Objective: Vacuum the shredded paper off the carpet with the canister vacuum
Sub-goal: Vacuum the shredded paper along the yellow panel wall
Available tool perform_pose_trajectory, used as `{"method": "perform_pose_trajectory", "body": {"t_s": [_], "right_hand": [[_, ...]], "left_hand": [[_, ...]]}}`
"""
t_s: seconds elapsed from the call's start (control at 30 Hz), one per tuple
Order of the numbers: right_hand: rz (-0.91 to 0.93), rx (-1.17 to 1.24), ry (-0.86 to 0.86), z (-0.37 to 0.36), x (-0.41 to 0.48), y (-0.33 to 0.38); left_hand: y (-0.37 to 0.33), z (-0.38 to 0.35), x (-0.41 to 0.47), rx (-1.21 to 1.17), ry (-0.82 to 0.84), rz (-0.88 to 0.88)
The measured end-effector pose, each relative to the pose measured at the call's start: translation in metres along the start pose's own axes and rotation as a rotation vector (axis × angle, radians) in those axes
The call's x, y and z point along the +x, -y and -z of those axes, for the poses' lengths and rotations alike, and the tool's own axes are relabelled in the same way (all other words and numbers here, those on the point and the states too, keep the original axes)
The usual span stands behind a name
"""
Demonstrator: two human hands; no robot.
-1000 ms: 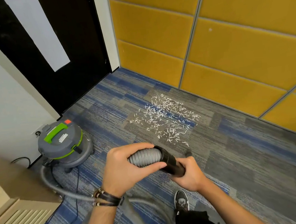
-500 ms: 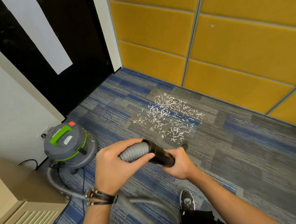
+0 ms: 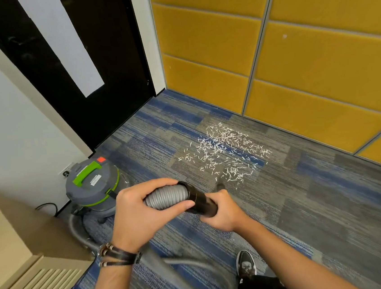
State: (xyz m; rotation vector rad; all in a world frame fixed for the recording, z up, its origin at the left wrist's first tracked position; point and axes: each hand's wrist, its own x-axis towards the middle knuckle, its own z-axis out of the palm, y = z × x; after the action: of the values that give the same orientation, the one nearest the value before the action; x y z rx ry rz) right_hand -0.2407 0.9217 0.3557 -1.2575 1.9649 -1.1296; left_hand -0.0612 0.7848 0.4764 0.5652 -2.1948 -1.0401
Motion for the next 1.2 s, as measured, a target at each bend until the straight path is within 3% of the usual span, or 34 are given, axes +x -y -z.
{"method": "perform_pose_trajectory", "body": {"t_s": [0.37, 0.67, 0.93, 1.2], "right_hand": [[-0.024, -0.076, -0.101, 0.022, -0.027, -0.026], [-0.054, 0.028, -0.128, 0.009, -0.012, -0.021], [0.031, 0.101, -0.077, 0.002, 0.013, -0.002], [0.013, 0.021, -0.07, 0.022, -0.001, -0.023]], "left_hand": [[-0.004, -0.027, -0.003, 0.005, 0.011, -0.041], [-0.008, -0.031, 0.005, 0.073, -0.016, -0.066], [-0.012, -0.015, 0.011, 0.153, -0.068, -0.099], [-0.007, -0.03, 0.011, 0.058, -0.031, -0.054]]}}
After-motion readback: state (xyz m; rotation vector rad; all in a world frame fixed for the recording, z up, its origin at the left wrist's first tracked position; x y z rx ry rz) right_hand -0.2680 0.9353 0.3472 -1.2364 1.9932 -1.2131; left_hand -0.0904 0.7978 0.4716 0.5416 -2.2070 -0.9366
